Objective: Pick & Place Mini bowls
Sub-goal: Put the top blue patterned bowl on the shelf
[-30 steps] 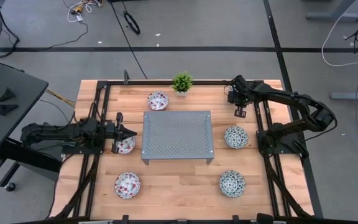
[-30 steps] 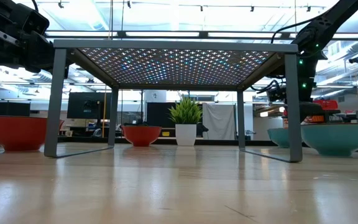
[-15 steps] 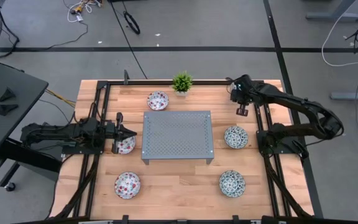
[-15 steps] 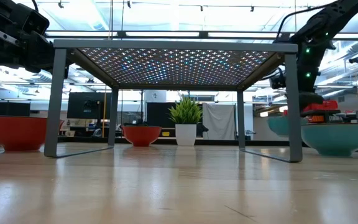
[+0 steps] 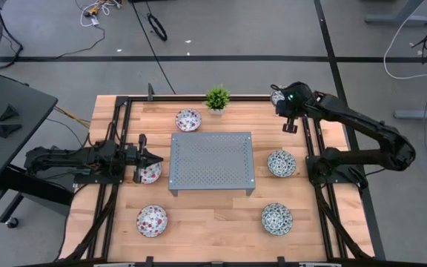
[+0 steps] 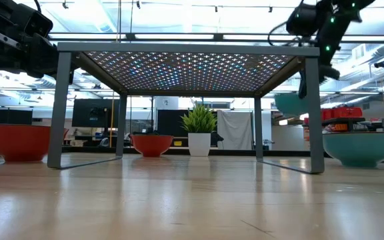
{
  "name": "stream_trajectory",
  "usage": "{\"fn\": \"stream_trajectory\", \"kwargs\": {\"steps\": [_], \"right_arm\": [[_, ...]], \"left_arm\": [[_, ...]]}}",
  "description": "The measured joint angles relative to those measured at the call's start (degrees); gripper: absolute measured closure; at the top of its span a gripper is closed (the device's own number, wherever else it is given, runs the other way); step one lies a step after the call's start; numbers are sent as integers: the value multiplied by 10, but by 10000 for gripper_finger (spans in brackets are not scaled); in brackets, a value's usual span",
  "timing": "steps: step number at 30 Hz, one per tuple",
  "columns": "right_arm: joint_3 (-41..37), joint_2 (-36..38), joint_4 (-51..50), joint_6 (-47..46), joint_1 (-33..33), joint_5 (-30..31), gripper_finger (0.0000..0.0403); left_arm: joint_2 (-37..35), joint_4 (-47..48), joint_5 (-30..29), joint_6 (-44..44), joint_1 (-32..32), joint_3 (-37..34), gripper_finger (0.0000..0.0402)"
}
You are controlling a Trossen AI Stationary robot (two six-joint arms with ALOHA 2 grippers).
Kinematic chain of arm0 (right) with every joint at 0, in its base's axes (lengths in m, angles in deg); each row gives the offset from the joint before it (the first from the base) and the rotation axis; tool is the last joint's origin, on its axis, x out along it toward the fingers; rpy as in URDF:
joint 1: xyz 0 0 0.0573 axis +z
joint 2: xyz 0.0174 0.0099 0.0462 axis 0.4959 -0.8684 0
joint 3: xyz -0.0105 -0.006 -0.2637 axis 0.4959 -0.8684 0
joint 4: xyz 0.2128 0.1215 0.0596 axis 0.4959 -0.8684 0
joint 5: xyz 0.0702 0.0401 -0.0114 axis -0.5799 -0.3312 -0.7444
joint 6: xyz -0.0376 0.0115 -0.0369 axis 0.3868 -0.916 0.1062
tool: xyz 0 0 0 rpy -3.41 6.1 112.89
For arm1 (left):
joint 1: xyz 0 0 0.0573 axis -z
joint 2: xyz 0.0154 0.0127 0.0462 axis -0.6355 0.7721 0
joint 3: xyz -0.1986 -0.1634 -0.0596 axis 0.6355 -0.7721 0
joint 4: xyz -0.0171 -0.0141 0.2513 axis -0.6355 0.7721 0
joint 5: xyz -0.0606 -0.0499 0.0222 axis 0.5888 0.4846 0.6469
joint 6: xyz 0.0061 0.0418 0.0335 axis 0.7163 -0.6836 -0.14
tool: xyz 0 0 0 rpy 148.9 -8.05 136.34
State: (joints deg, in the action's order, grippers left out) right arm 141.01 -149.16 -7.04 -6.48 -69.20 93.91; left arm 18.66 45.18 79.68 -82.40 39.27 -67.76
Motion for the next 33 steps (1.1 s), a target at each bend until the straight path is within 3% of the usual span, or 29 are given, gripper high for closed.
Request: {"fn": "stream_trajectory", "kwargs": {"steps": [17, 33], "right_arm": [[112, 0, -67, 21, 179, 0, 403], [133, -4, -69, 81, 389, 0, 403]], "left_arm": [[0, 0, 0, 0, 0, 0, 383], [0, 0, 0, 0, 0, 0, 383]]}}
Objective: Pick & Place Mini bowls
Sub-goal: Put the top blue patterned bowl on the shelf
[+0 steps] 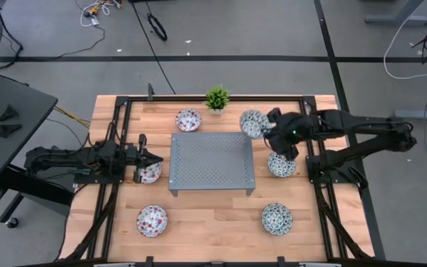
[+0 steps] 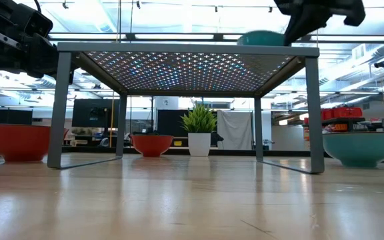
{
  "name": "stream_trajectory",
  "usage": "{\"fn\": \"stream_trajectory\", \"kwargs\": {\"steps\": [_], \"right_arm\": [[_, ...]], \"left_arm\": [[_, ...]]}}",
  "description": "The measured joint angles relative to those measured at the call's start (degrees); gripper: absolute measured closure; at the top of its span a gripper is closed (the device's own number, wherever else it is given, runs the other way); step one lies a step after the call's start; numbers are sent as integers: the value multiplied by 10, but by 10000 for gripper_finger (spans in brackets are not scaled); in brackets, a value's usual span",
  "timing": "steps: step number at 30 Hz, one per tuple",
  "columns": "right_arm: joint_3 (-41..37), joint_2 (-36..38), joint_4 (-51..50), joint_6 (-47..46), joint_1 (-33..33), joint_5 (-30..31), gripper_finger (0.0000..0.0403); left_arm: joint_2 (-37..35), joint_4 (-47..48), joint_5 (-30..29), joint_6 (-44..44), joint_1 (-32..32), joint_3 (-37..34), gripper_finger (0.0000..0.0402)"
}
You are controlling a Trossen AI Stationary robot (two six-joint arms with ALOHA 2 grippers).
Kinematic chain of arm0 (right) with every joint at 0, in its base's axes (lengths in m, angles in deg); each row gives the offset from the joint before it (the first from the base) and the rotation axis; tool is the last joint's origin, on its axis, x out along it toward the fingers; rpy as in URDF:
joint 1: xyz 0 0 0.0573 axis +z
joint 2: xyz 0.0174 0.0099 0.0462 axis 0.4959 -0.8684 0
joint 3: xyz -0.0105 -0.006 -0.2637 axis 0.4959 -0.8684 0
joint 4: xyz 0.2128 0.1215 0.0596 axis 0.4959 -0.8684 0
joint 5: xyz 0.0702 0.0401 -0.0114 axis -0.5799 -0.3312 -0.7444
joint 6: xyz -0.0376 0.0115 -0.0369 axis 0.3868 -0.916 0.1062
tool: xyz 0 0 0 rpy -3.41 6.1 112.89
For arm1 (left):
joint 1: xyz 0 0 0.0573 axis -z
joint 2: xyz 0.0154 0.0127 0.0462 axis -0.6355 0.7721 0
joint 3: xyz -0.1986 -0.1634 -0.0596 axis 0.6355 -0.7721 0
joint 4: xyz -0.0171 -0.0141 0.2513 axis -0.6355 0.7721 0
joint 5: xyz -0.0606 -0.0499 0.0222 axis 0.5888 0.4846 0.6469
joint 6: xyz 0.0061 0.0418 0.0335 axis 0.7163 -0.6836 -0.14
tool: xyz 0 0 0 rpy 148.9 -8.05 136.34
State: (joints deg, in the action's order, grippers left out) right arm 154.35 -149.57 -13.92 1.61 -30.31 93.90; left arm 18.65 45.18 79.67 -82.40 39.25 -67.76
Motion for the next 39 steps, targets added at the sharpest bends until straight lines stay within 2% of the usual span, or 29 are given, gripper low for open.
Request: {"fn": "stream_trajectory", "kwargs": {"steps": [8, 15, 21, 31, 39], "right_arm": [[0, -26, 9, 100, 90, 0, 403], [0, -59, 57, 149, 134, 0, 403], [0, -83, 101, 155, 141, 0, 403], [0, -122, 98, 155, 141, 0, 403], [0, -124, 82, 145, 141, 15, 403]], "left_arm": [[0, 0, 0, 0, 0, 0, 383], [0, 0, 0, 0, 0, 0, 383], [0, 0, 0, 0, 0, 0, 383], [0, 0, 0, 0, 0, 0, 383], [0, 0, 0, 0, 0, 0, 383]]}}
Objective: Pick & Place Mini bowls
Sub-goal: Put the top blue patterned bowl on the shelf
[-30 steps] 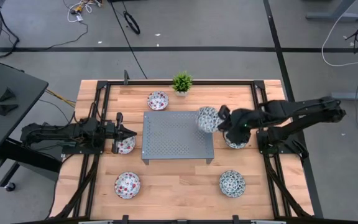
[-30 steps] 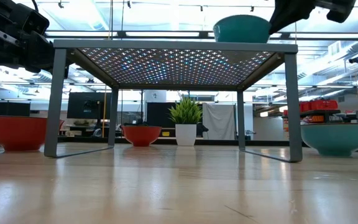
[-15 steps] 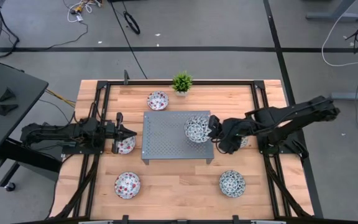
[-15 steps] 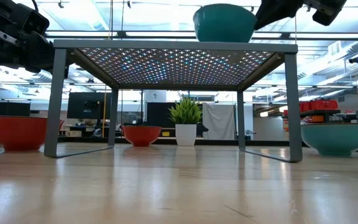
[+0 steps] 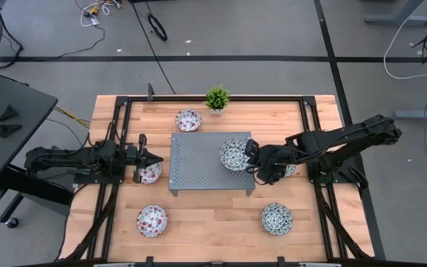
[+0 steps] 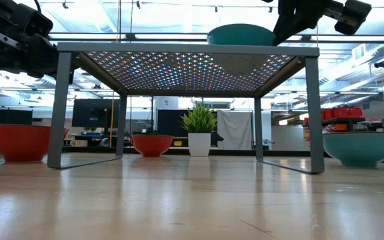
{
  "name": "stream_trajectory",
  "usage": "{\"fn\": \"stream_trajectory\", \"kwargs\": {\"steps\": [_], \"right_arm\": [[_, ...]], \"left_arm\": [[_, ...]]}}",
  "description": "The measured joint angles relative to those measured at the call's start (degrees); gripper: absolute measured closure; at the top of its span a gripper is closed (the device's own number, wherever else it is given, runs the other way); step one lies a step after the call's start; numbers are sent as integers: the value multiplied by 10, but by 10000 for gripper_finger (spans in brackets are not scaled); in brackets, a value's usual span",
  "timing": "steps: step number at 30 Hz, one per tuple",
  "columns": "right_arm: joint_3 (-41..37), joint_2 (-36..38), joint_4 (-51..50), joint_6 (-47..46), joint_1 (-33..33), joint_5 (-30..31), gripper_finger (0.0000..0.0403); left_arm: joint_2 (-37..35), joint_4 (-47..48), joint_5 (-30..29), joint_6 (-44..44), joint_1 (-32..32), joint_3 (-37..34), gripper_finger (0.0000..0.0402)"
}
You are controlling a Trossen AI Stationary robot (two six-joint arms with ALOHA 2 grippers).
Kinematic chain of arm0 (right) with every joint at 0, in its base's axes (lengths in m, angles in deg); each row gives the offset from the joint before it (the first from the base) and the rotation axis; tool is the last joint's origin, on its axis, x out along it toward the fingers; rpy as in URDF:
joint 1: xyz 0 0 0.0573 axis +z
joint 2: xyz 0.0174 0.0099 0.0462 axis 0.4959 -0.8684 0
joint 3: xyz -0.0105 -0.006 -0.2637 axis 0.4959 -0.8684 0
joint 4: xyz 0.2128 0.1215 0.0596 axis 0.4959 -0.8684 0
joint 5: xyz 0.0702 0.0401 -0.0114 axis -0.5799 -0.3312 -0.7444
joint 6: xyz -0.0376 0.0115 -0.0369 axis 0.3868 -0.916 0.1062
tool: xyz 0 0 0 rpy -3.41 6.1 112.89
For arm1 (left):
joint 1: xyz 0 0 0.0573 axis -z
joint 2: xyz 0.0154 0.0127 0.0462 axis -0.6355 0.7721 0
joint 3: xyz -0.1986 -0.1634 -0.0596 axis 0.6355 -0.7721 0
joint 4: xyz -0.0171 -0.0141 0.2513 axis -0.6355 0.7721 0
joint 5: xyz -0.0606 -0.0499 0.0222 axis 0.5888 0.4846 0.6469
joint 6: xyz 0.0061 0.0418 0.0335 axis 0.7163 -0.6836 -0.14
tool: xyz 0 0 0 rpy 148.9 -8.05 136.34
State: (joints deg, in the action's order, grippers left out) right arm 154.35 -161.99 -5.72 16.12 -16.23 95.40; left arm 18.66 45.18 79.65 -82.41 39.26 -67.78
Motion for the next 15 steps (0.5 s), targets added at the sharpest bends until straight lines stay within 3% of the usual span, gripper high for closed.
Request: {"fn": "stream_trajectory", "kwargs": {"steps": [10, 15], "right_arm": [[0, 0, -2, -19, 0, -9, 403], [0, 0, -1, -21, 0, -43, 403]], "left_arm": [[0, 0, 0, 0, 0, 0, 383], [0, 0, 0, 0, 0, 0, 383]]}}
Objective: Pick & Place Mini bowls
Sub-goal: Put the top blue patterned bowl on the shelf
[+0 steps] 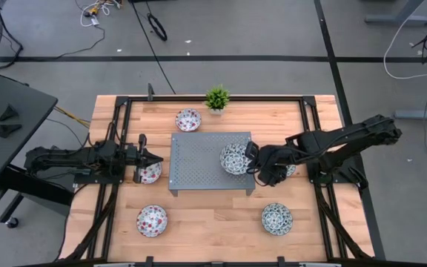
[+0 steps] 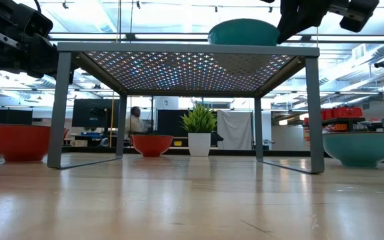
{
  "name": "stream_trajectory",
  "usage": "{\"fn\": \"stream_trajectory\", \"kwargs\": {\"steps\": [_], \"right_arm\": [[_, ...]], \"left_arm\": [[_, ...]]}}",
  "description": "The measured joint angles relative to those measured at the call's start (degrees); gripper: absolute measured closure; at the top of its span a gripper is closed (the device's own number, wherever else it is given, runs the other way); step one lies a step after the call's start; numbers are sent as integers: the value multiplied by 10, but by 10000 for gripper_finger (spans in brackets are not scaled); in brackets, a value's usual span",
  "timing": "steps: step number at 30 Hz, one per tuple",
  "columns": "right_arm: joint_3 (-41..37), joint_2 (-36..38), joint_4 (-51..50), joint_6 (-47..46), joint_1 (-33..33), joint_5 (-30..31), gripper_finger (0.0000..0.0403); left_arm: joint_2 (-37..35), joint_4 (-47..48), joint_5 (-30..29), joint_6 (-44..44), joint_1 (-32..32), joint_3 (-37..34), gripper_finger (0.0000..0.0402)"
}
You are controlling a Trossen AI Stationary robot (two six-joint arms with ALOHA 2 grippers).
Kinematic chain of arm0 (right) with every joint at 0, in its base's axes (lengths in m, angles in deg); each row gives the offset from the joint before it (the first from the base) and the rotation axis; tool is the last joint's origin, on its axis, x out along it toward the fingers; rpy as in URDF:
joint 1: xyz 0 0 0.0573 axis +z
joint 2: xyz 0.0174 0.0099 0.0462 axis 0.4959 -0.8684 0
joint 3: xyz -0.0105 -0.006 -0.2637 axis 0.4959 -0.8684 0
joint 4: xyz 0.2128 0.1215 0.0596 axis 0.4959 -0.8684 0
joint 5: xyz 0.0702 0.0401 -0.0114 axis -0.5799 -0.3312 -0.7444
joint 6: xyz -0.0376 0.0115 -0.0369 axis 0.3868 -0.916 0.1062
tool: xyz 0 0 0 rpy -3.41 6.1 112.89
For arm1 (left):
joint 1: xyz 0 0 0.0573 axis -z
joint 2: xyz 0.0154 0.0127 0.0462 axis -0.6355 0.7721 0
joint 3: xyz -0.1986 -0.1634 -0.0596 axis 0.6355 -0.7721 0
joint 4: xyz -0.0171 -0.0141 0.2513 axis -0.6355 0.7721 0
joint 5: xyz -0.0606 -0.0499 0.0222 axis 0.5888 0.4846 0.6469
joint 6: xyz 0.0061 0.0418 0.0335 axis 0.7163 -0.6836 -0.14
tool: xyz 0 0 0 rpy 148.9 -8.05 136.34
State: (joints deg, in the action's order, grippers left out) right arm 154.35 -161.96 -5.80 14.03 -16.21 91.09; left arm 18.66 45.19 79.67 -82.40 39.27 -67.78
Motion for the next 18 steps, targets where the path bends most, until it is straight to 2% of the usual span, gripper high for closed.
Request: {"fn": "stream_trajectory", "kwargs": {"steps": [9, 18], "right_arm": [[0, 0, 0, 0, 0, 7, 401], [0, 0, 21, 0, 0, 9, 357]], "left_arm": [[0, 0, 0, 0, 0, 0, 383], [0, 0, 0, 0, 0, 0, 383]]}}
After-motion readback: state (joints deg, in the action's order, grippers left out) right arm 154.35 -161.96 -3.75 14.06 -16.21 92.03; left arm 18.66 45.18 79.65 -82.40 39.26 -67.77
